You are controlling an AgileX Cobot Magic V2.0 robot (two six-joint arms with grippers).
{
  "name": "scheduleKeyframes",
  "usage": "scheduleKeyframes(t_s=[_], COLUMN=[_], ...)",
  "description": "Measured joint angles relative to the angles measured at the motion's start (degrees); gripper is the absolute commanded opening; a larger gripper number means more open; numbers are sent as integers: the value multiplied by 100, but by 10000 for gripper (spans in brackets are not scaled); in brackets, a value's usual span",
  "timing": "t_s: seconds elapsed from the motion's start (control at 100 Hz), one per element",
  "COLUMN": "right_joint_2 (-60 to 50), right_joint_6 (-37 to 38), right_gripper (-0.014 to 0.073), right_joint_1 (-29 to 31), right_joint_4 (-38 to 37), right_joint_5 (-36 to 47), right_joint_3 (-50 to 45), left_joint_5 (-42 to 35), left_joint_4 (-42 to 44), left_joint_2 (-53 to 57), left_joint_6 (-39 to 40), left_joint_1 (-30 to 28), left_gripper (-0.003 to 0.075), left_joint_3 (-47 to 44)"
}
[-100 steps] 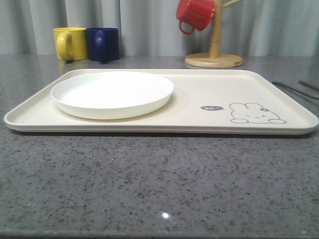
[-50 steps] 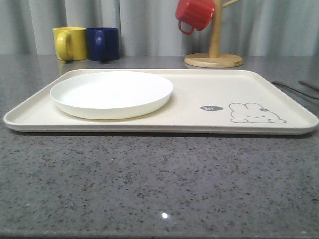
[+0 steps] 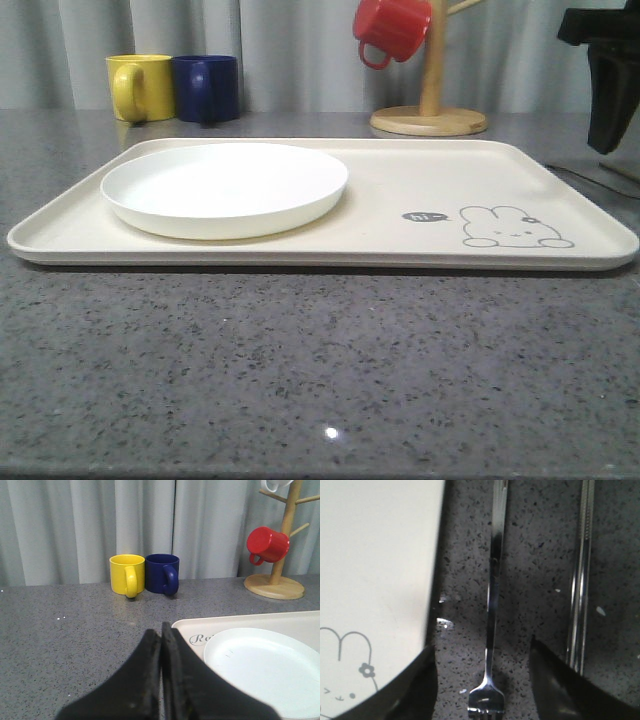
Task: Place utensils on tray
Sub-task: 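Reach the right gripper down and grasp the silver fork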
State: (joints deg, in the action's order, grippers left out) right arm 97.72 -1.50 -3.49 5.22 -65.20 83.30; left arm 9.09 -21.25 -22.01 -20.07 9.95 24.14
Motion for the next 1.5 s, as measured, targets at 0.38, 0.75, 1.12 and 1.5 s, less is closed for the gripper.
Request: scheduleKeyframes(t_s=[0.38,0.75,1.12,1.5], right_joint_2=[460,597,600,449], right_joint_6=[0,0,0,347], right_gripper=[423,295,-12,-43], right_joint_1=[-3,-15,-15,-49], right_joint_4=[-191,-191,-191,-191], right_joint_5=[-77,-90,-139,-343], right_joint_3=[11,33,33,481], left_joint_5=[0,0,0,0], left_joint_4=[0,0,0,0], left_joint_2=[0,0,0,0], left_joint_6=[0,0,0,0], left_joint_1=[0,0,0,0], left_gripper=[-17,-17,-17,-17], left_joint_3=[0,0,0,0])
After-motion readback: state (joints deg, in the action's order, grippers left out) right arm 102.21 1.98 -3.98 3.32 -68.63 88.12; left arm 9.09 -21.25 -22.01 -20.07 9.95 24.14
